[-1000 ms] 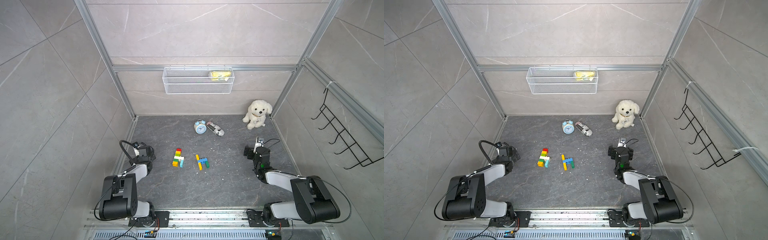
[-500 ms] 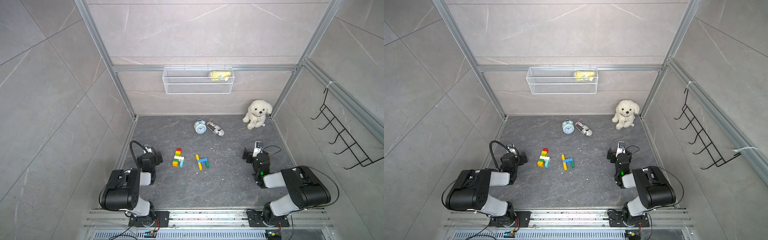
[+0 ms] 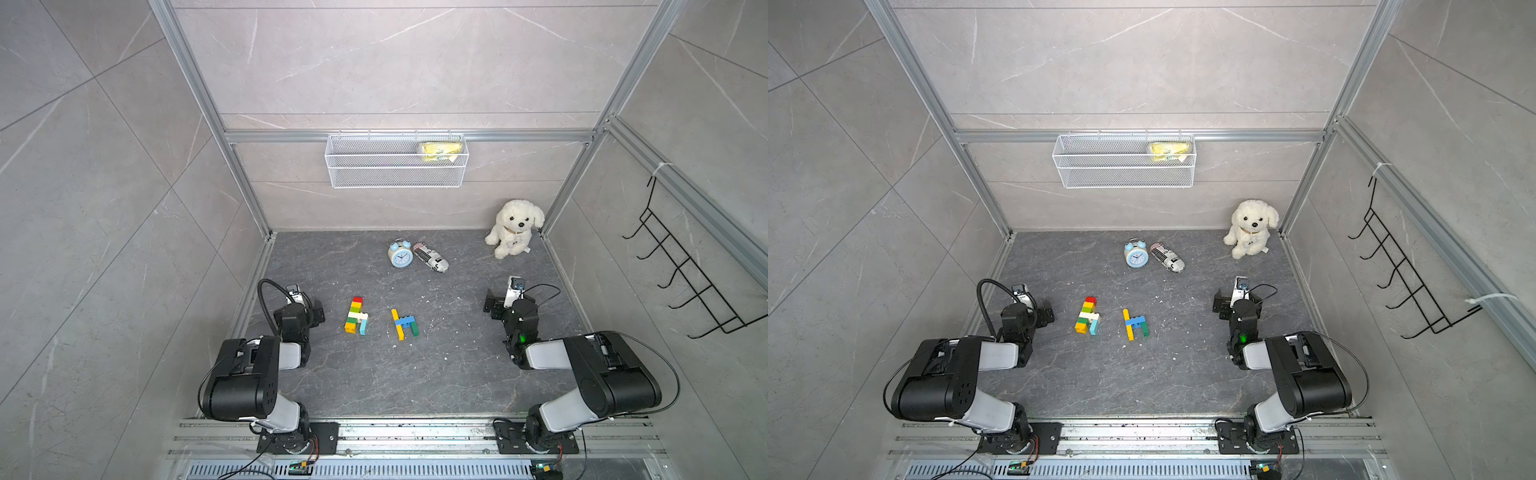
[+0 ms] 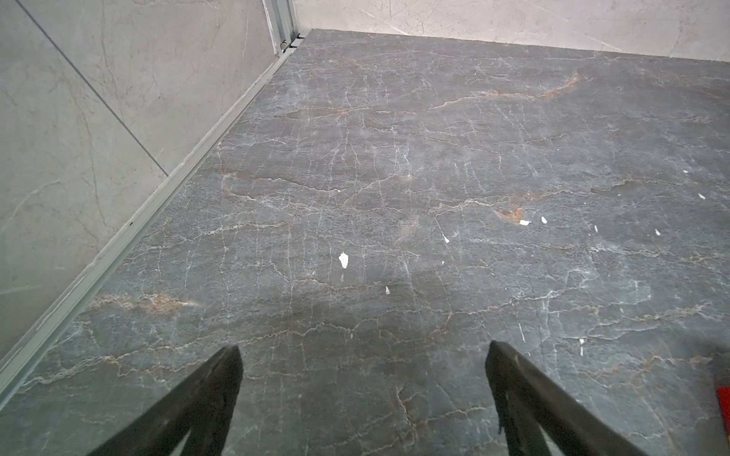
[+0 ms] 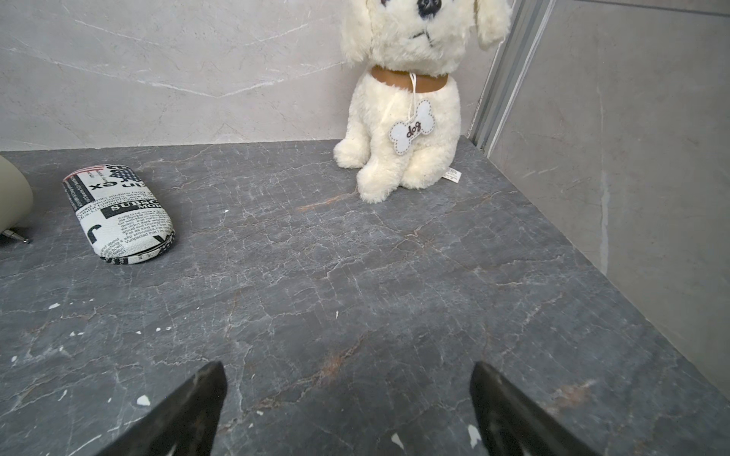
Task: Assemble the letter h with lego
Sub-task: Reset both arms
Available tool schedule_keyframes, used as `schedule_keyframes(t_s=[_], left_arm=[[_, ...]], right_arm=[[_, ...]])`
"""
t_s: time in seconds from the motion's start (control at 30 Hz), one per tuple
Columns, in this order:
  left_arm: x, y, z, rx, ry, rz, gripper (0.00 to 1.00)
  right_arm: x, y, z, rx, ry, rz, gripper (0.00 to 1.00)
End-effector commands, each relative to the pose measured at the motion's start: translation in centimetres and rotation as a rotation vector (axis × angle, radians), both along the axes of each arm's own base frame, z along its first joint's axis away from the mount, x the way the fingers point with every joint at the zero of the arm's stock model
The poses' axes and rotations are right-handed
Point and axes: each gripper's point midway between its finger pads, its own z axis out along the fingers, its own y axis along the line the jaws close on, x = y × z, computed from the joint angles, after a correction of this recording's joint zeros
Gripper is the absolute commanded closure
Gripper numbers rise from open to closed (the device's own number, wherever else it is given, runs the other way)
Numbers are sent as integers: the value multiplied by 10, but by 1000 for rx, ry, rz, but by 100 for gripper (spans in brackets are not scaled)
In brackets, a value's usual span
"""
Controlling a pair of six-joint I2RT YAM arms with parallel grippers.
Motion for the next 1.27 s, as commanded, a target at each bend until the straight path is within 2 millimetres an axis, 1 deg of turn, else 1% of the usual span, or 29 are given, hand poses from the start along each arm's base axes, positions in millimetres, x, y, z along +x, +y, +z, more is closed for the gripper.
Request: schedule_keyframes(t_s=[0.0, 0.37, 0.43, 0.5, 0.53, 0.57, 0.63, 0.7, 0.73, 0.77, 0.8, 0.87, 1.23], left_arm=[[13, 0, 21, 14, -69, -19, 0], [12, -2, 23, 21, -78, -31, 0], [2, 1, 28, 22, -137, -10, 0], [-21, 3, 36, 15, -256, 4, 0], [-21, 3, 38, 16, -276, 0, 0], [-15, 1, 37, 21, -263, -18, 0], [-6, -1, 28, 9, -163, -29, 0], [6, 2, 28, 17, -140, -17, 0], [10, 2, 24, 15, -106, -13, 0], [11, 0, 20, 7, -63, -28, 0], [13, -1, 24, 12, -85, -37, 0], [12, -2, 22, 10, -72, -40, 0], [12, -2, 21, 12, -72, -39, 0]], right_arm=[[-2, 2, -3, -10, 14, 10, 0], [-1, 2, -2, -11, 12, 10, 0], [-2, 2, -1, -11, 10, 11, 0], [-5, 1, 0, -7, -11, 6, 0], [-9, -1, 2, -3, -33, 1, 0], [-15, -2, 6, 3, -70, -1, 0], [-18, -2, 6, 2, -88, 2, 0], [-14, -2, 3, 3, -53, -2, 0], [-8, 0, -1, -1, -16, 3, 0], [-1, 3, -3, -9, 20, 18, 0], [-1, 5, -2, -11, 14, 30, 0], [-1, 3, -2, -13, 15, 16, 0], [-1, 5, -2, -16, 12, 26, 1]])
